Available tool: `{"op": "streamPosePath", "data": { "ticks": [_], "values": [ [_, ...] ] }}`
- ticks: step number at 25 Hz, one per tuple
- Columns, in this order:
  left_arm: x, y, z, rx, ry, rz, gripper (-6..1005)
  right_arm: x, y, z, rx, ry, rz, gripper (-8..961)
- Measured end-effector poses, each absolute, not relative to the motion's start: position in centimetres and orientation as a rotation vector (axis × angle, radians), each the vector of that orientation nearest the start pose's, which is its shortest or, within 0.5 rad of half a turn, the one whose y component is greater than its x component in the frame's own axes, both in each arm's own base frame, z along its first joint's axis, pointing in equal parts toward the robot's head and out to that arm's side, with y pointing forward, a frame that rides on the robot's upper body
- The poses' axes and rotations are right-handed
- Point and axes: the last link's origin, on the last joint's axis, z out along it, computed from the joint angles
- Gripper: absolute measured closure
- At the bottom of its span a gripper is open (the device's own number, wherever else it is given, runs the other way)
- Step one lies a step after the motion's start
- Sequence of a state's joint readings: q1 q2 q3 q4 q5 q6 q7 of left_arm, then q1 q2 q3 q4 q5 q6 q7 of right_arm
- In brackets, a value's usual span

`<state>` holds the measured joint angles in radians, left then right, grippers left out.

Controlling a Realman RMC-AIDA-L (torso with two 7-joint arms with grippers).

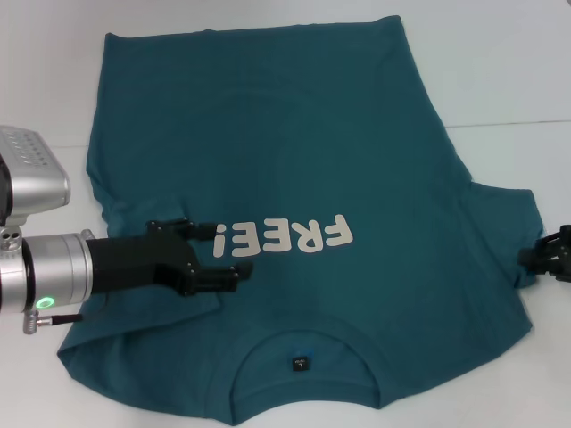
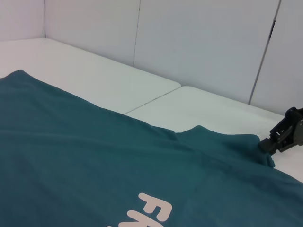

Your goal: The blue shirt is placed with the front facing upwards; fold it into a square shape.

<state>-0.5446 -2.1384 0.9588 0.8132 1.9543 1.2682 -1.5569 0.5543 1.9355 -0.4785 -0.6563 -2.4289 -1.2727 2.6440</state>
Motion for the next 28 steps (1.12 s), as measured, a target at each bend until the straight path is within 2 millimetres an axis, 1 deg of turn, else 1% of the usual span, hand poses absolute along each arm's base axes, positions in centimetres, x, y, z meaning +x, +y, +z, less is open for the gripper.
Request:
{"op": "streamPosePath", "data": {
  "ticks": [2, 9, 13, 18, 22, 24, 28],
  "values": [
    [-22.7, 36.6, -2.6, -2.671, -0.6, -0.499, 93, 36.0, 35.5, 8.0, -1.635, 2.07, 0.466, 569],
    [-22.7, 36.6, -2.5, -2.667, -0.598, -0.499, 93, 36.2, 35.4, 9.2, -1.629, 2.075, 0.46, 811],
    [-22.7, 36.6, -2.4, -2.663, -0.601, -0.501, 93, 36.0, 35.3, 9.8, -1.645, 2.073, 0.466, 954],
    [-22.8, 36.7, -2.2, -2.653, -0.608, -0.506, 93, 35.6, 34.9, 10.1, -1.681, 2.087, 0.454, 937],
    [-22.8, 36.7, -2.2, -2.654, -0.607, -0.508, 93, 35.8, 34.7, 10.9, -1.671, 2.085, 0.448, 923],
    [-22.7, 36.8, -2.2, -2.655, -0.605, -0.509, 93, 35.9, 34.7, 10.9, -1.674, 2.083, 0.42, 916],
    [-22.6, 36.8, -2.2, -2.657, -0.598, -0.508, 92, 36.1, 34.7, 10.8, -1.676, 2.077, 0.371, 812]
  ]
}}
